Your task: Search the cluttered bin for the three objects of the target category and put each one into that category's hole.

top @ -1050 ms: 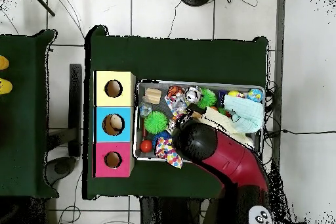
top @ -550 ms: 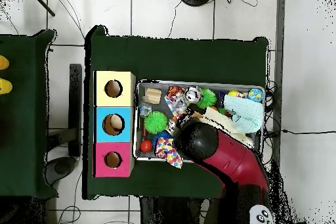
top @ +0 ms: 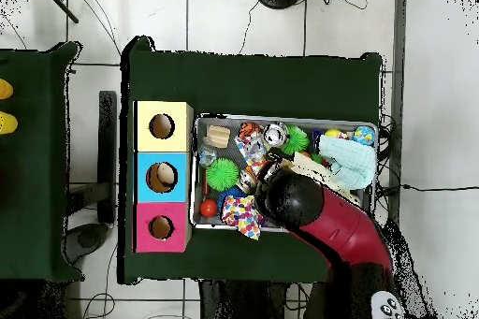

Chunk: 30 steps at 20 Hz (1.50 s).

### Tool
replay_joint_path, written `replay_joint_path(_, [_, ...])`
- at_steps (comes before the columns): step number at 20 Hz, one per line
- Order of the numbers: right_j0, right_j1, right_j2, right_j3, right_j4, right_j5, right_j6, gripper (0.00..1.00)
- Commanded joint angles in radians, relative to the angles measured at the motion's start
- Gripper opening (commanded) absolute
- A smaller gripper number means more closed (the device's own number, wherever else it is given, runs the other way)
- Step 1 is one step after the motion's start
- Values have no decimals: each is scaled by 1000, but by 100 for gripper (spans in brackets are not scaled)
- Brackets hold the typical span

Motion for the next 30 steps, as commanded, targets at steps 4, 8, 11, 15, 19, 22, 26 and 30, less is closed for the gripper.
replay_joint_path(4, [-32,-1,118,32,-27,-40,73,0])
replay_joint_path(8, [-23,-4,97,6,-35,-2,78,0])
replay_joint_path(11, [-19,-4,97,9,-38,-7,80,0])
replay_joint_path(15, [18,-11,51,-43,-69,41,78,0])
replay_joint_path(19, [22,-11,36,-72,-87,60,65,0])
replay_joint_path(22, [3,-16,54,-68,-105,77,46,100])
replay_joint_path(26, [-3,-14,53,-60,-119,51,49,100])
replay_joint_path(30, [-8,-3,66,-44,-96,40,90,100])
